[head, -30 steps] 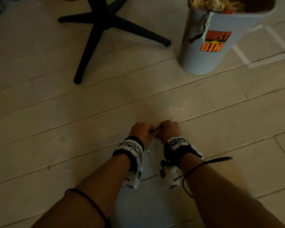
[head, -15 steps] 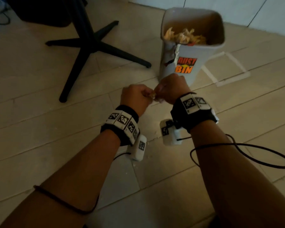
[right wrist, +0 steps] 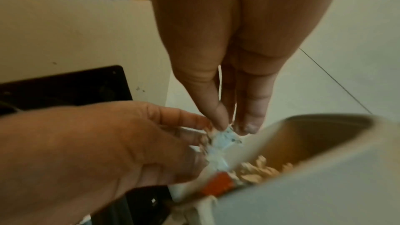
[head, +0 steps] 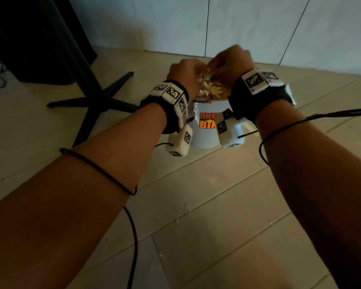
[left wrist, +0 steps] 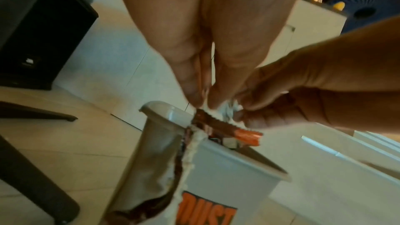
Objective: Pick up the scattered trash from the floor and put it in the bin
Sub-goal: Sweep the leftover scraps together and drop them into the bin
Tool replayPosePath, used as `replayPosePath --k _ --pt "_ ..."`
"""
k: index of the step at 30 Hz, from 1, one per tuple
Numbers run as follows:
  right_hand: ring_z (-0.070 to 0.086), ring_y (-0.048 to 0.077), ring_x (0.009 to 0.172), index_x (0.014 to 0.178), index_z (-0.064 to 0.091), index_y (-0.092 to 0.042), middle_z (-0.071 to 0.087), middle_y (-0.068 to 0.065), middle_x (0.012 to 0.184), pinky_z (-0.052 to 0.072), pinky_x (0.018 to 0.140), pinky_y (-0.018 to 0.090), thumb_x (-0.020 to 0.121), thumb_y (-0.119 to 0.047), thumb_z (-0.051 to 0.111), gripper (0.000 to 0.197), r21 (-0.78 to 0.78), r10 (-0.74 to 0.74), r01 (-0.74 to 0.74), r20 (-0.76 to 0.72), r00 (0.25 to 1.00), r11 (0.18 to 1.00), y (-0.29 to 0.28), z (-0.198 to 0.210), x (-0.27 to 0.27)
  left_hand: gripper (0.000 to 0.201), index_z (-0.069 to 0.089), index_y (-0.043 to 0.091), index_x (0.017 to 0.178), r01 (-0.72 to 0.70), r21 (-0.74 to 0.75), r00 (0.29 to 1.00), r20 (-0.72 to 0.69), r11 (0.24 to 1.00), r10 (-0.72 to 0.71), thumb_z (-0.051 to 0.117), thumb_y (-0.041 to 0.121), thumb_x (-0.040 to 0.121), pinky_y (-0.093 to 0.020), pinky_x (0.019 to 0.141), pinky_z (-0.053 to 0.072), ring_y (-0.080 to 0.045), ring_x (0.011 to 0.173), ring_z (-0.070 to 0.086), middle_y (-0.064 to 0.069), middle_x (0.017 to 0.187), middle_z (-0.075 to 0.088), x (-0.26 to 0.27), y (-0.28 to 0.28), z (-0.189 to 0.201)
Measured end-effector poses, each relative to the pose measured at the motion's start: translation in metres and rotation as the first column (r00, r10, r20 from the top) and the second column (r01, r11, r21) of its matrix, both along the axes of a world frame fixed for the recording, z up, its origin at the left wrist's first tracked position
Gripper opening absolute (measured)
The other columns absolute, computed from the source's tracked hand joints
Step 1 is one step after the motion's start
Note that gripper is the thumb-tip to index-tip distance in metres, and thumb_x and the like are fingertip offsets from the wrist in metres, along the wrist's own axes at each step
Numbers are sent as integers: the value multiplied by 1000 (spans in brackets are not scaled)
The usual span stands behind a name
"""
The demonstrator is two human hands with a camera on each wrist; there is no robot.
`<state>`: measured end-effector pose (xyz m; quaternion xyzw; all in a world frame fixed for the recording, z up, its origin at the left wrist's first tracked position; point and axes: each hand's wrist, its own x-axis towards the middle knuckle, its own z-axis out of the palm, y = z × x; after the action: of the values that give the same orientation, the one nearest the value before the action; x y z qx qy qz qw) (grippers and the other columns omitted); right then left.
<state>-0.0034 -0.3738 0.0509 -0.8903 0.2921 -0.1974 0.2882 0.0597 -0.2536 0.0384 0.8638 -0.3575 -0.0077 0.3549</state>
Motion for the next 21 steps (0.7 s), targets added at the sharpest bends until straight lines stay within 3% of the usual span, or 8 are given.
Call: replayPosePath --k 2,5,9,11,13,15,18,21 --pt "62 25 110 101 75 -23 71 6 112 47 99 31 87 -16 54 26 -63 65 -73 -131 989 995 -6 -20 -4 29 70 29 108 77 196 997 12 978 -81 62 12 86 -24 92 49 -20 106 63 -1 119 67 4 2 -7" --pt "59 24 114 102 73 -31 67 3 120 38 96 25 86 -15 49 33 -64 42 -49 -115 993 997 -10 -37 -13 31 73 29 101 88 150 996 14 985 -91 59 4 88 -26 95 49 -19 108 62 -2 123 65 8 13 -14" --pt "67 18 103 107 73 -21 72 2 112 50 96 31 86 -18 49 32 -91 5 21 274 962 996 17 -33 -28 32 72 30 106 2 -101 1000 -20 995 -4 57 7 88 -30 91 54 -9 100 64 4 109 70 4 38 -29" --pt "64 8 94 103 74 -19 73 0 104 50 85 20 86 -15 49 30 -136 57 9 471 880 991 51 -34 -38 31 70 26 109 -45 -217 998 -59 975 33 58 7 88 -22 89 53 -6 101 63 5 112 69 -5 57 -41" --pt "58 5 87 99 73 -15 71 2 98 45 77 15 87 -10 50 27 -166 150 -70 543 826 984 88 -47 -46 32 68 21 113 -109 -259 992 -83 960 90 55 3 89 -7 84 46 -5 102 59 3 119 65 -17 82 -59" --pt "60 12 80 95 73 -15 70 5 92 46 72 21 85 -8 52 25 -140 212 -161 547 810 977 121 -70 -54 34 67 17 116 -171 -230 982 -122 958 146 53 0 89 -1 82 40 -5 102 57 0 121 64 -31 111 -84" --pt "65 22 81 91 75 -18 71 6 92 52 74 32 83 -8 53 25 37 185 -214 379 907 976 149 -121 -62 38 64 16 121 -217 57 952 -207 974 224 49 0 90 -10 93 35 -15 115 57 -2 127 62 -52 154 -139" --pt "60 29 106 104 73 -21 66 8 113 46 91 33 88 -9 49 31 242 212 -190 -68 975 952 168 -179 -76 40 60 14 127 -173 327 896 -340 929 287 47 3 91 -22 103 35 -24 126 51 -6 136 56 -82 196 -201"
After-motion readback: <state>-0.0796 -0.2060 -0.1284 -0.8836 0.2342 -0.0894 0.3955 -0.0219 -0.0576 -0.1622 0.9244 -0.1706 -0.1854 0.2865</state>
